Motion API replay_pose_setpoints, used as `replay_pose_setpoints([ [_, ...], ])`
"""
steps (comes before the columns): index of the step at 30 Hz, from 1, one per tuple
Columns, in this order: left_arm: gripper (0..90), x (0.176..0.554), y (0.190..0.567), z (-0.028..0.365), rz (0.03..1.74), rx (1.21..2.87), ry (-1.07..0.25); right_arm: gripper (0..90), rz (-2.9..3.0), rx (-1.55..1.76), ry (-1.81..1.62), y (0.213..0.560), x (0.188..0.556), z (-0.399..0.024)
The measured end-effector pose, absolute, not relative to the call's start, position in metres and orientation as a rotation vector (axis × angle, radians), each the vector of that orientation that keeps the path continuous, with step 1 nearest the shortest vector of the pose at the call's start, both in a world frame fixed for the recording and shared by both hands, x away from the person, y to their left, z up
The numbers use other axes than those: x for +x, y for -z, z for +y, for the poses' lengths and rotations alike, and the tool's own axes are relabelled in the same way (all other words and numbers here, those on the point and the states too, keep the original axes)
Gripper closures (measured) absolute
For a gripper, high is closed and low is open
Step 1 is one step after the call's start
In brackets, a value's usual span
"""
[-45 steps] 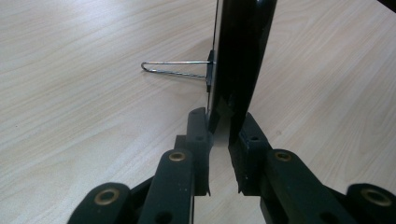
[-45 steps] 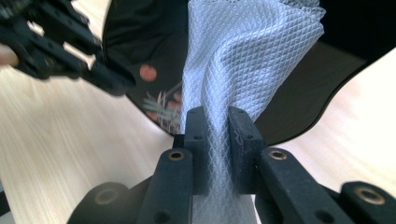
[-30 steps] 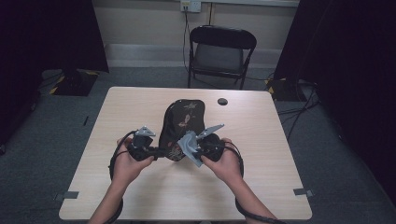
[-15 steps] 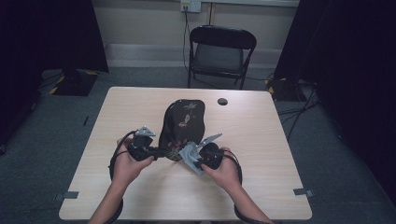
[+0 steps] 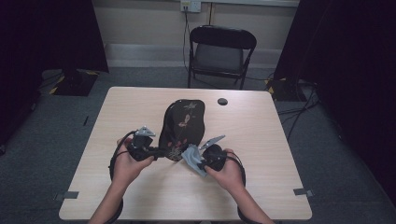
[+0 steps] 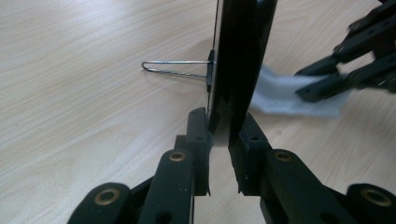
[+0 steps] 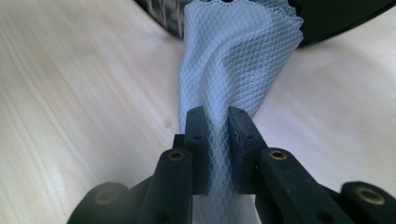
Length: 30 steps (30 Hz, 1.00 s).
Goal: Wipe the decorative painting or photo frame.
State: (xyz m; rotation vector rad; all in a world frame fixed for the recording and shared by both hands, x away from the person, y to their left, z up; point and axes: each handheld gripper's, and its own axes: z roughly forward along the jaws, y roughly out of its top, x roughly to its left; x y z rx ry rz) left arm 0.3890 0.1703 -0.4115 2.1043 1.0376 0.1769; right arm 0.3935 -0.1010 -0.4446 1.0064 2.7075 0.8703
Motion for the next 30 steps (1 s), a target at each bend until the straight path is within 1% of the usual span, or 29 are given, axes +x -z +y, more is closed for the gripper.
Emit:
replay_pose_setpoints([
  [10,78.7,0.389,0.412,0.17,1.04,2.101,-0.174,79.9,2.597,0.904,-0.989,0.367,0.394,-0.107],
  [17,78.7,0.389,0.412,0.171,1.036,2.103,-0.174,80.0,2.524,0.828,-1.071,0.314,0.395,-0.098],
  [21,78.7,0.389,0.412,0.171,1.038,2.1,-0.172,80.0,2.484,0.784,-1.135,0.29,0.391,-0.089],
  [24,78.6,0.389,0.412,0.17,1.039,2.099,-0.174,80.0,2.491,0.744,-1.114,0.286,0.388,-0.078],
  [30,78.6,0.389,0.412,0.171,1.038,2.099,-0.173,80.0,2.536,0.735,-1.094,0.306,0.39,-0.065],
])
